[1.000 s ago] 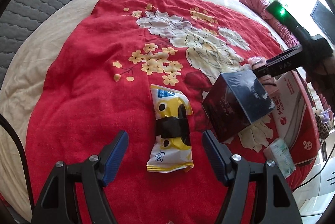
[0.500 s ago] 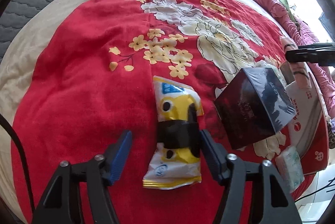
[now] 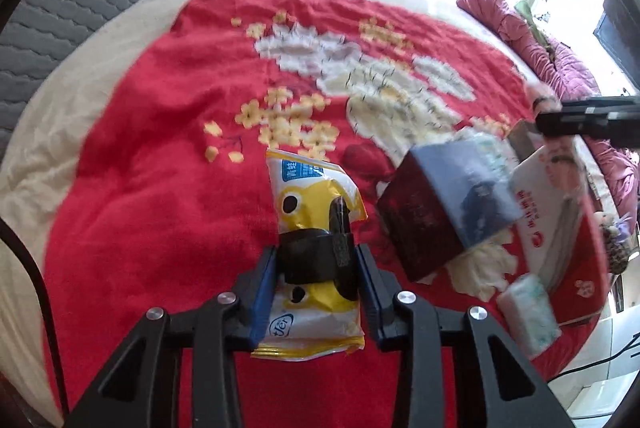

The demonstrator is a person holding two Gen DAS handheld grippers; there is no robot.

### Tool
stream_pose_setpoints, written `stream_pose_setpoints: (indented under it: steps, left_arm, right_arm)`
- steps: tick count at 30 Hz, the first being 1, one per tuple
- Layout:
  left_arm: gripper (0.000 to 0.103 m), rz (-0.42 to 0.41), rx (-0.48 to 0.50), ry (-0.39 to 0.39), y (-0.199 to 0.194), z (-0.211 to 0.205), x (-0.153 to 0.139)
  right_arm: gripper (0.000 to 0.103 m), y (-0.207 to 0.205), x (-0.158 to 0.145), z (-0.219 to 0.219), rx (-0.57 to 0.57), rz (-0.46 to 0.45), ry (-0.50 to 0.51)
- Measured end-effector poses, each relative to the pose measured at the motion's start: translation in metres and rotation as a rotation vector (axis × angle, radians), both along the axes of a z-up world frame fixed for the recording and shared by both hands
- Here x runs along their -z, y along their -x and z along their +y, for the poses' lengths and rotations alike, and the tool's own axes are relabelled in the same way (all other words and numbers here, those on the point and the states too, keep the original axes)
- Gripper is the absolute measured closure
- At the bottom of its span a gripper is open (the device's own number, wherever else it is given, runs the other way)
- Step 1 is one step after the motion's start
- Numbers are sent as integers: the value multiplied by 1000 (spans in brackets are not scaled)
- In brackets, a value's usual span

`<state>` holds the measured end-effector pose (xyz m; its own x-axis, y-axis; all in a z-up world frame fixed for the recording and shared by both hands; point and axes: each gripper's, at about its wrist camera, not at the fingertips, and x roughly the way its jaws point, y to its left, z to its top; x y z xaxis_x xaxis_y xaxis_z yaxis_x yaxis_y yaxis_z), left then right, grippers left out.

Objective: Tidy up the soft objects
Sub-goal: 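Lift the snack bag with the left tool while the right tool lifts the pink packet toward the tray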

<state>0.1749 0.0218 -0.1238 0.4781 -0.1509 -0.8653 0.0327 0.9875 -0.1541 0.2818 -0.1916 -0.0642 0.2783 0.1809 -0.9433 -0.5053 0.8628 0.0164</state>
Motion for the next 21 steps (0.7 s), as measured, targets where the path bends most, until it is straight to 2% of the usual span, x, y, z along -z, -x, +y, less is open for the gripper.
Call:
stream_pose_setpoints:
  steps: [10,21]
  left_arm:
    - [65,-101,-4,-8,49,-11,-77]
    - [65,-195,10,2,107,-42,-145]
  right_arm:
    - [51,72,-46,10,-42,-84,-72]
    - [51,165,-114,-14,-42,-219,-170]
